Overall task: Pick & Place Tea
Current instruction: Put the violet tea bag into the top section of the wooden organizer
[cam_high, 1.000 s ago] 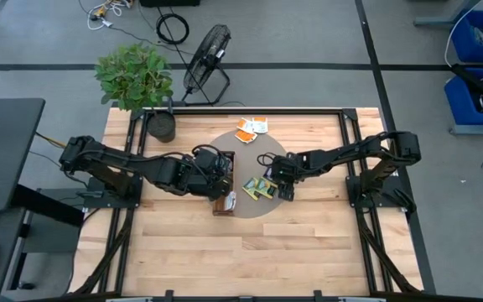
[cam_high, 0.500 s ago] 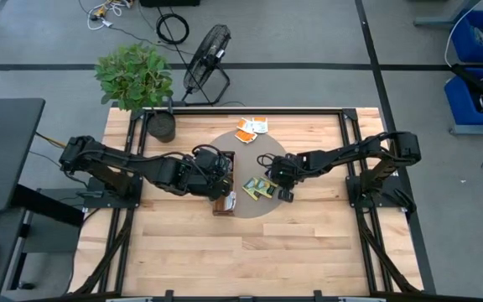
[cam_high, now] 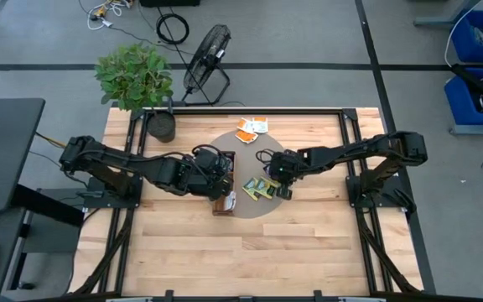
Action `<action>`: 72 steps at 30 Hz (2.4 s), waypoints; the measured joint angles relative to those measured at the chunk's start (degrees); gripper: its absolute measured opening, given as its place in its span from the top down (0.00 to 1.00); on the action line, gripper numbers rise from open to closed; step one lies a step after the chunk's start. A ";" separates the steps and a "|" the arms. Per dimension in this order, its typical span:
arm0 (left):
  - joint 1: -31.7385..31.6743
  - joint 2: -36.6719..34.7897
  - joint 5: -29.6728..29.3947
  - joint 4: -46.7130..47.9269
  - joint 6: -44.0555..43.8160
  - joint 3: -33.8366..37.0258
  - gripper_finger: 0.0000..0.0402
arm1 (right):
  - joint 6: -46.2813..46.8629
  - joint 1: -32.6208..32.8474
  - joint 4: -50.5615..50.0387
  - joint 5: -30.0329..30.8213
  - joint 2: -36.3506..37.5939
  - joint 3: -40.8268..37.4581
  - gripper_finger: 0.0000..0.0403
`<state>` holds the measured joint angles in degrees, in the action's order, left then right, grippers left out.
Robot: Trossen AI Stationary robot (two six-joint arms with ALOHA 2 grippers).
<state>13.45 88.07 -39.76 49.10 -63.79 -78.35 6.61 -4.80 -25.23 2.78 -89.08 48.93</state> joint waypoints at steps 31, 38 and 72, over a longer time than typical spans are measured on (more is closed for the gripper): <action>3.96 0.00 -4.48 -30.12 109.45 -0.02 0.57 | 6.78 -0.26 -12.99 -26.35 4.83 28.54 1.00; 2.88 0.02 6.38 -29.67 118.27 -0.02 0.57 | 8.00 -0.22 -12.92 -27.88 4.83 28.54 1.00; -3.43 0.44 15.80 -29.46 118.45 -0.02 0.98 | 9.73 0.00 -9.30 -29.22 4.83 28.59 1.00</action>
<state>10.02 88.51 -23.96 19.64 54.65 -78.37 16.34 -4.80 -34.52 -26.44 -84.25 77.52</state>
